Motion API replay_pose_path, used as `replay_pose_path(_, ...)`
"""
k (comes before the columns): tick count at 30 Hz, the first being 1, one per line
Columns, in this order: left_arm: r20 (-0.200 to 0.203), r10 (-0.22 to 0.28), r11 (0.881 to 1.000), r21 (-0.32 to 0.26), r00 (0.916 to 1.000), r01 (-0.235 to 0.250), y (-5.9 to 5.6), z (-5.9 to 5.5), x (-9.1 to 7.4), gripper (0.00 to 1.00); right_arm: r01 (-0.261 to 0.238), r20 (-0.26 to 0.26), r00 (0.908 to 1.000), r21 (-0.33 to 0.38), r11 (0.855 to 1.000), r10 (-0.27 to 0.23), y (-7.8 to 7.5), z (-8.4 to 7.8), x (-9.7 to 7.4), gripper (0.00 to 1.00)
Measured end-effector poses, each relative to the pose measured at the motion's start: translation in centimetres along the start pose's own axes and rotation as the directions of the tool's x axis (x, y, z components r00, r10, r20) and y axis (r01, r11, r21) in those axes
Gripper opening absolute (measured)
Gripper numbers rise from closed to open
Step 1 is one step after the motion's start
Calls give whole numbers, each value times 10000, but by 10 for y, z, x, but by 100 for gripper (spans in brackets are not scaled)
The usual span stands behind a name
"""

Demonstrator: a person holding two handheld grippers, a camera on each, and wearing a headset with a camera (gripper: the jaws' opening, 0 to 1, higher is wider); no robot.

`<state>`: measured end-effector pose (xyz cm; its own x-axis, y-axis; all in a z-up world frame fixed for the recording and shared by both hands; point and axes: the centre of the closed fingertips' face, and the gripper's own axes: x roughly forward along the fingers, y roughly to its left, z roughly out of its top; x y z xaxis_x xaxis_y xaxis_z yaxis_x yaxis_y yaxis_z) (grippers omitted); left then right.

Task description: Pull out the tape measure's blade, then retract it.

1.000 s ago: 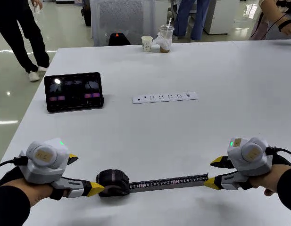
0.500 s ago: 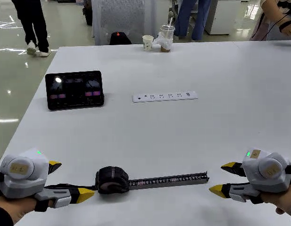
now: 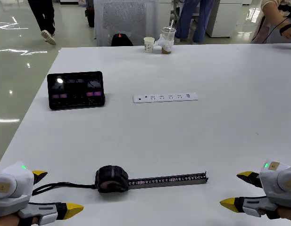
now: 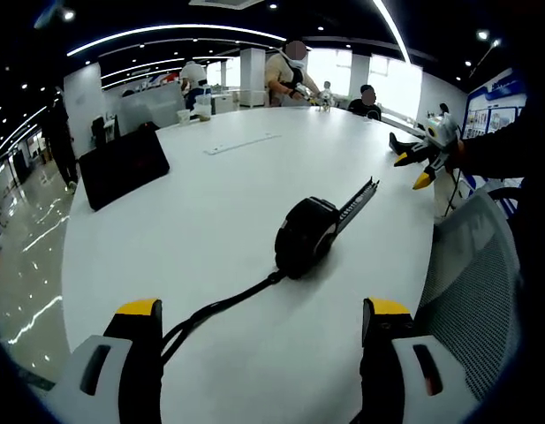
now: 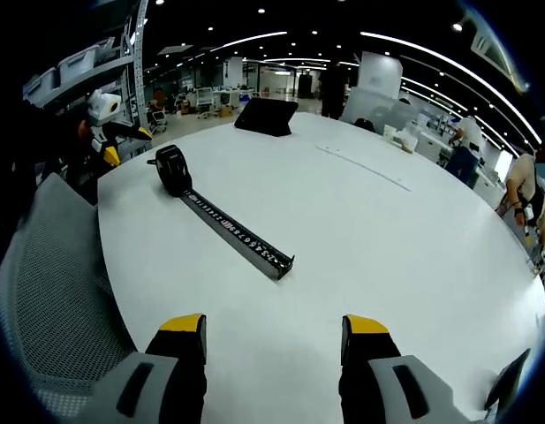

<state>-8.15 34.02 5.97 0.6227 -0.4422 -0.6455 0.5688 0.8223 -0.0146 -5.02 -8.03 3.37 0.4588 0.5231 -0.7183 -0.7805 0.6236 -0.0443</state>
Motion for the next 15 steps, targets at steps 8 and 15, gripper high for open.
replay_pose_path(8,-169,136,9998,-131,9998,-138,0,-18,-11,95,-12,31,10000,231,9997,11,4,-14,-13,66)
replay_pose_path(15,9,138,9992,-377,9999,-138,-2,-26,-20,99,-193,-20,9998,176,9997,194,13,-21,-19,75)
